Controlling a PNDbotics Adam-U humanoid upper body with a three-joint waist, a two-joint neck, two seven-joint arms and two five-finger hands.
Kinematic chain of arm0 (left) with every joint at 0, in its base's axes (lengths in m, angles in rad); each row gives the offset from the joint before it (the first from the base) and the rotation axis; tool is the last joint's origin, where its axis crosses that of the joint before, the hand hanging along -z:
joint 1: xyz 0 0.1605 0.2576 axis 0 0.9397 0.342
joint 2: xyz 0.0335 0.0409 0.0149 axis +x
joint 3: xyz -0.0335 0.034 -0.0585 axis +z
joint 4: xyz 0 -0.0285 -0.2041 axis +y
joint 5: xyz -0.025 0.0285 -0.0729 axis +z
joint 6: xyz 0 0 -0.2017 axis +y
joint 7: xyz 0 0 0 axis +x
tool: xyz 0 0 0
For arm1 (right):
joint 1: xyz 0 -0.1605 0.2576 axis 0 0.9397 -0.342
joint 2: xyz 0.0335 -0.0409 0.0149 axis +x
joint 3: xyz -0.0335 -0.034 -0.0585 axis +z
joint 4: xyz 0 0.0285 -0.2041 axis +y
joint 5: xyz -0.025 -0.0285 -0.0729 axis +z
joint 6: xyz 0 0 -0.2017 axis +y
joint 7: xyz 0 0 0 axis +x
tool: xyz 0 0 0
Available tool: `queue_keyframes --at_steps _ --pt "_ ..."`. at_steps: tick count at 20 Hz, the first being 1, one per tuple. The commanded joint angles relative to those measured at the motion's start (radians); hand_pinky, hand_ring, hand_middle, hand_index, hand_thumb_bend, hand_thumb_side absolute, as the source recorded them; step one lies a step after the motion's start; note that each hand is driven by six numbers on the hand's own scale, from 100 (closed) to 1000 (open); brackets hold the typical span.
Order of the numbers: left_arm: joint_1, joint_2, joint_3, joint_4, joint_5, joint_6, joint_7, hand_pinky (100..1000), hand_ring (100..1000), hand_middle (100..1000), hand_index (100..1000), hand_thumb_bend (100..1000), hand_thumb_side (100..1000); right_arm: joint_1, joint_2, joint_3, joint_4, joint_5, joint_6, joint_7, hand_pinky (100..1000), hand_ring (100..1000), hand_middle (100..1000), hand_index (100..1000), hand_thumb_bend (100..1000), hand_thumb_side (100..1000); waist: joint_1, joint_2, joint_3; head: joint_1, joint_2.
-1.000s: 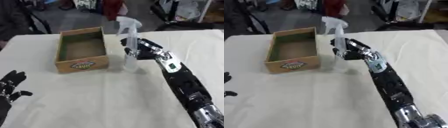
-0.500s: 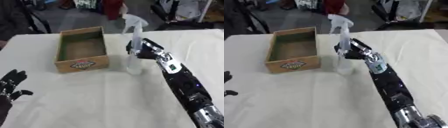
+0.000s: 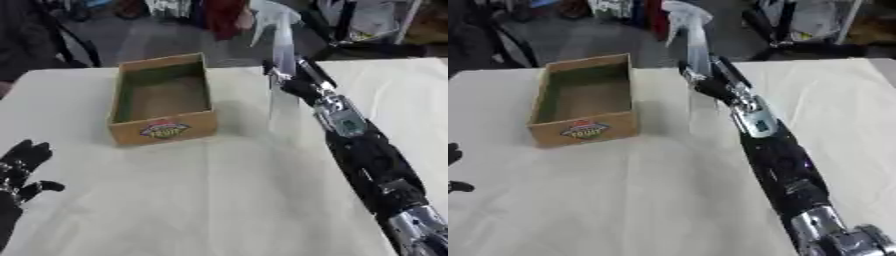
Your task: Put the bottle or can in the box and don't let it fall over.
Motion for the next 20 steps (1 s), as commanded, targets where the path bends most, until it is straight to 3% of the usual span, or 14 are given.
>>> queue_keyframes --at_steps 1,4,8,15,20 --pt "-0.008 0.009 0.003 -0.009 -0.003 0.002 0.001 654 1000 919 1000 186 922 -0.036 -0.027 0.011 -0.047 -0.038 0.006 -0.019 152 279 196 128 100 470 -0.002 -0.011 0.002 -0.006 -0.013" --pt "-0.012 0.009 0.001 -0.007 -0.005 0.002 -0.001 654 1000 919 1000 184 922 -0.054 -0.035 0.026 -0.062 -0.056 0.003 -0.01 155 285 199 131 100 470 -0.004 -0.011 0.011 -0.014 -0.017" --pt "-0.031 0.013 -0.006 -0.002 -0.018 -0.003 -0.007 654 1000 919 1000 179 921 -0.095 -0.062 0.051 -0.054 -0.033 -0.046 0.018 159 291 204 134 100 470 -0.011 0.0 0.046 -0.042 -0.035" --pt "-0.095 0.027 -0.057 0.012 -0.023 -0.012 -0.058 654 1000 921 1000 173 932 -0.159 -0.09 0.052 -0.028 0.008 -0.101 0.024 191 320 223 151 100 470 -0.04 0.038 0.156 -0.154 -0.089" --pt "-0.129 0.033 -0.079 0.035 -0.026 -0.017 -0.09 654 1000 921 1000 174 938 -0.196 -0.088 0.042 -0.01 0.041 -0.115 0.023 213 342 242 168 100 470 -0.058 0.053 0.215 -0.228 -0.109"
